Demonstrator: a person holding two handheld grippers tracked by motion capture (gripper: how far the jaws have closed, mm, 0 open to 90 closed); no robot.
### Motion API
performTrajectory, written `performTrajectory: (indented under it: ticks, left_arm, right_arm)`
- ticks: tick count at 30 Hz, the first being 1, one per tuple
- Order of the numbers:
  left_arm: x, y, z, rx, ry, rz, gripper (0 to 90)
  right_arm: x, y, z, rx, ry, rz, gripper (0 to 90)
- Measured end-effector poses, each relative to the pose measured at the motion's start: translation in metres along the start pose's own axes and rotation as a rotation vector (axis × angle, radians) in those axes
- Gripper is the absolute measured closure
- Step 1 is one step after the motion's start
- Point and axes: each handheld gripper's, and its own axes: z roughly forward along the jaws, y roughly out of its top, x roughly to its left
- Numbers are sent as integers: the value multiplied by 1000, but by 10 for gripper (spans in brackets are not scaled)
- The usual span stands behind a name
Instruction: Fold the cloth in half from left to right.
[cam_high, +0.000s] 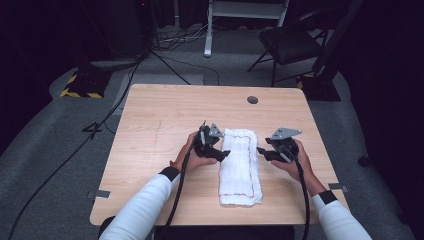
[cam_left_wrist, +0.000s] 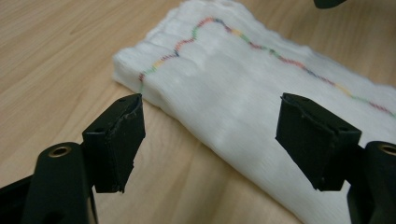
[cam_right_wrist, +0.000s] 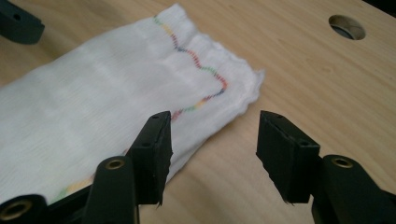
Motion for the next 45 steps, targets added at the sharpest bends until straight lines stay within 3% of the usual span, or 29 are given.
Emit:
performTrajectory:
  ticks: [6, 8, 12, 15, 21, 25, 27, 29, 31, 37, 42, 45]
  left_arm:
    - [20, 11, 25, 6, 54, -57, 259]
    - [28, 12, 33, 15, 38, -96, 257]
    - [39, 13, 46, 25, 46, -153, 251]
    - [42, 13, 55, 37, 46, -173, 235]
    - [39, 17, 65, 79, 72, -133, 216]
    - [40, 16, 68, 74, 63, -136, 202]
    - [42, 16, 68, 77, 58, -117, 205]
    - [42, 16, 68, 82, 52, -108, 212]
    - [43, 17, 66, 83, 29, -84, 273]
    - [43, 20, 65, 83, -20, -71, 548]
    - [45, 23, 66, 85, -40, -64, 726]
    - [44, 24, 66, 86, -33, -58, 766]
  right_arm:
    - [-15, 14, 34, 18, -6, 52, 454]
    - [-18, 17, 43, 27, -11, 67, 453]
    - [-26, 22, 59, 48, -6, 102, 450]
    - [-31, 24, 68, 63, -8, 127, 451]
    - [-35, 24, 78, 94, -32, 144, 450]
    - [-35, 24, 84, 107, -24, 157, 446]
    - [-36, 24, 86, 103, -15, 171, 451]
    - [-37, 22, 86, 95, 13, 188, 509]
    - [-38, 21, 86, 85, 53, 216, 597]
    - [-37, 22, 87, 81, 105, 212, 768]
    - [-32, 27, 87, 97, 85, 165, 836]
    - [-30, 28, 88, 91, 64, 159, 843]
